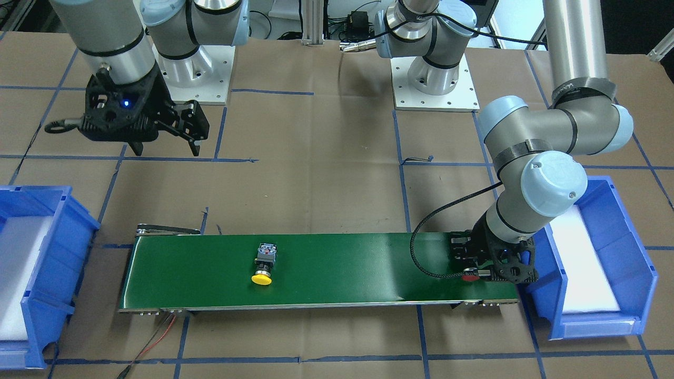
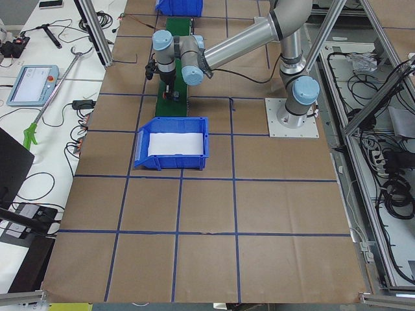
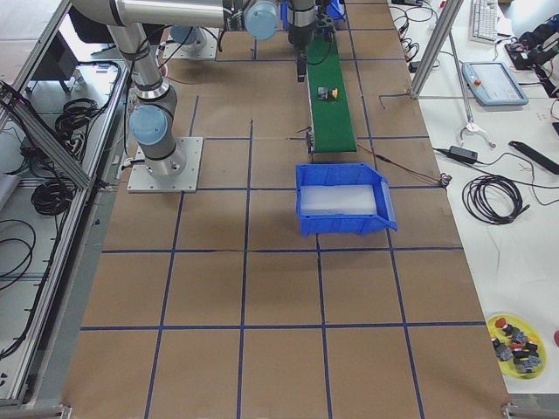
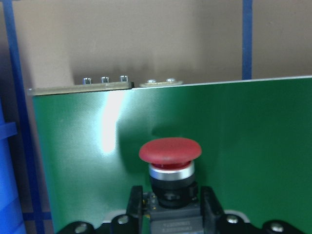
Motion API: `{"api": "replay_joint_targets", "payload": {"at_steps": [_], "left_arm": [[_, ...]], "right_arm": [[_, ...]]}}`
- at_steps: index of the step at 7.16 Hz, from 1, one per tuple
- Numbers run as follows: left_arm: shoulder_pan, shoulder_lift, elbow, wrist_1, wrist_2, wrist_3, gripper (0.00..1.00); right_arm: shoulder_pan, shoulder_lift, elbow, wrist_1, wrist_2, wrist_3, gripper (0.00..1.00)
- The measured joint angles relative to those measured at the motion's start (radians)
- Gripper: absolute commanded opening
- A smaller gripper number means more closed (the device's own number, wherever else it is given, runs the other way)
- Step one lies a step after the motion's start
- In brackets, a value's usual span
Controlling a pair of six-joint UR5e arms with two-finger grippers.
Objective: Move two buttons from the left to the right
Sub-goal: 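Lower the right gripper onto the yellow button on the belt and grasp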
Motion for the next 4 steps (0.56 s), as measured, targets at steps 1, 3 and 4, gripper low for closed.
{"api": "replay_joint_targets", "payload": {"at_steps": [1, 3, 4], "left_arm": [[0.0, -0.003, 0.001, 0.002, 0.0, -0.004, 1.0], [0.0, -0.002, 0.014, -0.001, 0.002, -0.011, 1.0], [0.001, 0.01, 0.024, -0.011, 0.003, -0.012, 1.0]], "right_arm": [[0.0, 0.043, -0.001, -0.093, -0.002, 0.0, 1.0], [0.0, 0.119, -0.002, -0.207, -0.001, 0.008, 1.0], [0.0, 0.137, -0.003, -0.25, -0.004, 0.019, 1.0]]}}
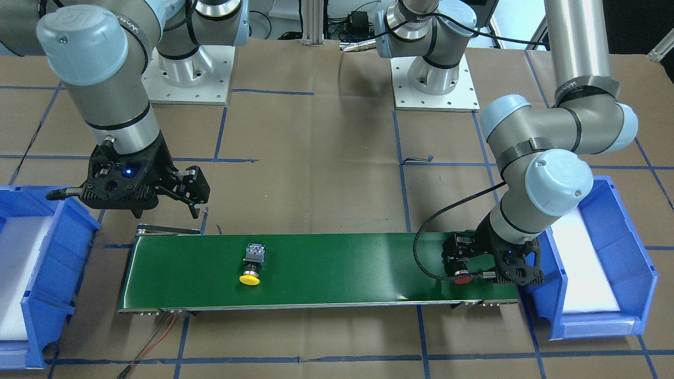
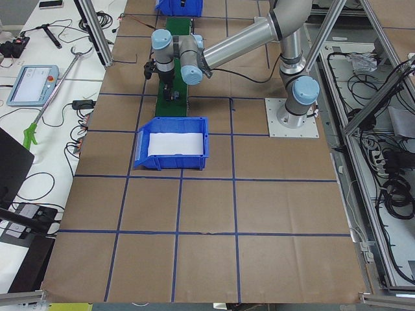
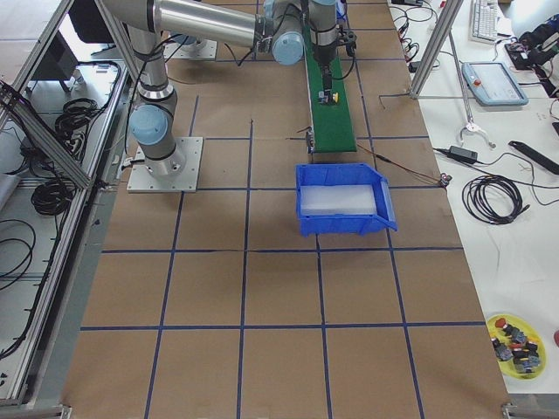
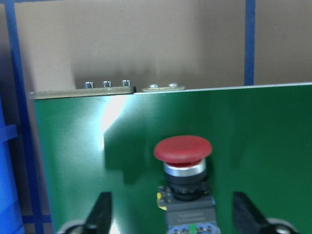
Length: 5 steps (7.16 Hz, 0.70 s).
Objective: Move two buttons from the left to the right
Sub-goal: 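Lower the right gripper onto the yellow button on the belt and grasp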
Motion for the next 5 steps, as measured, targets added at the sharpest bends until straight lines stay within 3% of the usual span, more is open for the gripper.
{"api": "replay_joint_targets", "payload": {"at_steps": [2, 5], "left_arm": [[-0.002, 0.065, 0.015, -0.062, -0.001, 0.0, 1.0], [-0.025, 0.249, 0.043, -0.322, -0.009, -0.002, 1.0]], "right_arm": [[0.001, 0.039, 0.0, -0.103, 0.004, 0.036, 1.0], [0.001, 0.103, 0.003, -0.129, 0.01, 0.065, 1.0]]}}
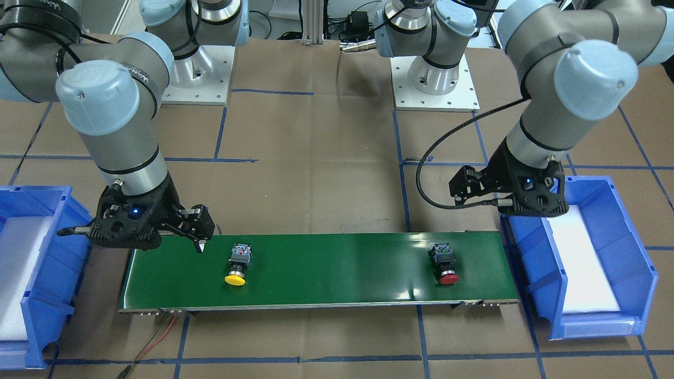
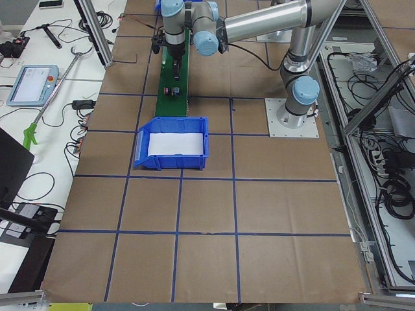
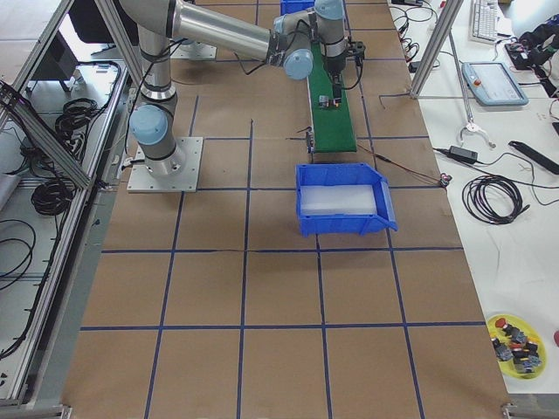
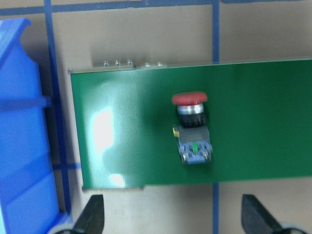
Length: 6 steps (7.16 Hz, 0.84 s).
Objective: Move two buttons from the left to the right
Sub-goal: 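Lower the right gripper onto the yellow button on the belt and grasp, then carry the yellow button with the right gripper to the empty blue bin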
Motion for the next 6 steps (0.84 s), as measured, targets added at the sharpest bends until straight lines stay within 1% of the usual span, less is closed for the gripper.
{"api": "replay_joint_targets", "payload": {"at_steps": [2, 3, 5, 6], "left_arm": [[-0.023, 0.103, 0.004, -0.127, 0.0, -0.015, 1.0], [-0.028, 0.141, -0.005, -0.166, 0.001, -0.028, 1.0], [-0.031, 0.172, -0.023, -0.19, 0.0, -0.039, 1.0], [-0.032, 0.175, -0.024, -0.191, -0.001, -0.043, 1.0]], "right_arm": [[0.002, 0.034, -0.001, -0.002, 0.009, 0.054, 1.0], [0.004, 0.055, -0.004, -0.005, 0.033, 0.075, 1.0], [0.014, 0.089, -0.005, -0.012, 0.084, 0.104, 1.0], [0.02, 0.108, -0.005, -0.015, 0.088, 0.107, 1.0]]}}
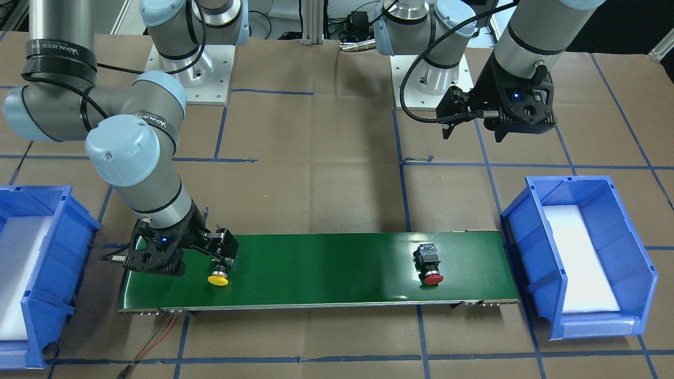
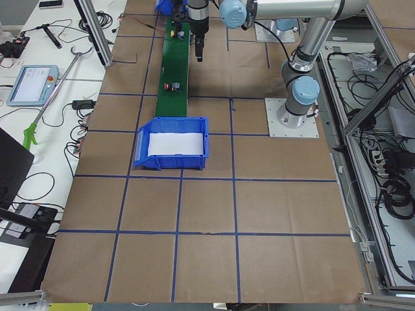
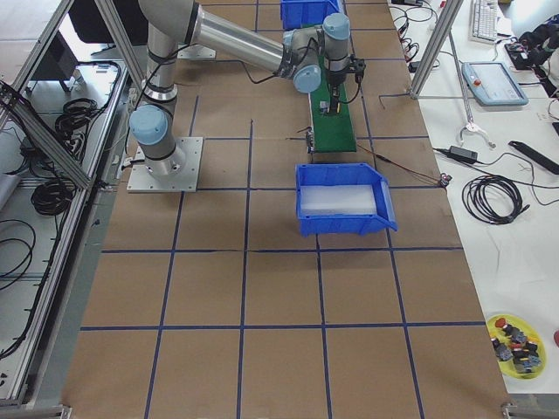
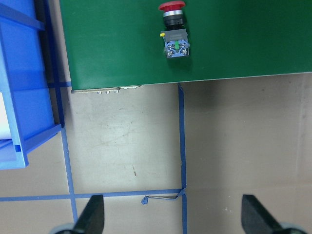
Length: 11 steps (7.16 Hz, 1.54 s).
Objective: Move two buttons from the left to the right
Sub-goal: 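Carry the yellow button with the right gripper to the empty blue bin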
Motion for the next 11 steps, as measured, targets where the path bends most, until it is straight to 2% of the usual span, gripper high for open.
{"api": "replay_joint_targets", "payload": {"at_steps": [2, 3, 4, 5, 7, 9, 11], "left_arm": [[-0.014, -0.014, 0.011, 0.004, -0.002, -0.023, 1.0], [-0.028, -0.022, 0.015, 0.009, 0.001, -0.03, 1.0], [-0.036, -0.026, 0.016, 0.012, 0.003, -0.033, 1.0], [-0.04, -0.027, 0.017, 0.013, 0.004, -0.034, 1.0], [-0.043, -0.026, 0.017, 0.014, 0.003, -0.034, 1.0], [-0.044, -0.022, 0.016, 0.013, -0.001, -0.034, 1.0], [-0.044, -0.02, 0.016, 0.013, -0.004, -0.034, 1.0]], "right_arm": [[0.007, 0.032, 0.003, -0.002, -0.007, 0.001, 1.0], [0.007, 0.047, 0.004, -0.002, -0.01, 0.0, 0.88], [0.007, 0.057, 0.007, -0.001, -0.012, 0.0, 0.41], [0.008, 0.062, 0.009, 0.001, -0.013, -0.002, 0.07], [0.007, 0.063, 0.007, 0.012, -0.026, -0.013, 0.03], [0.0, 0.049, 0.003, 0.025, -0.12, -0.064, 0.02], [-0.047, -0.031, -0.035, 0.127, -0.194, -0.14, 0.03]]}}
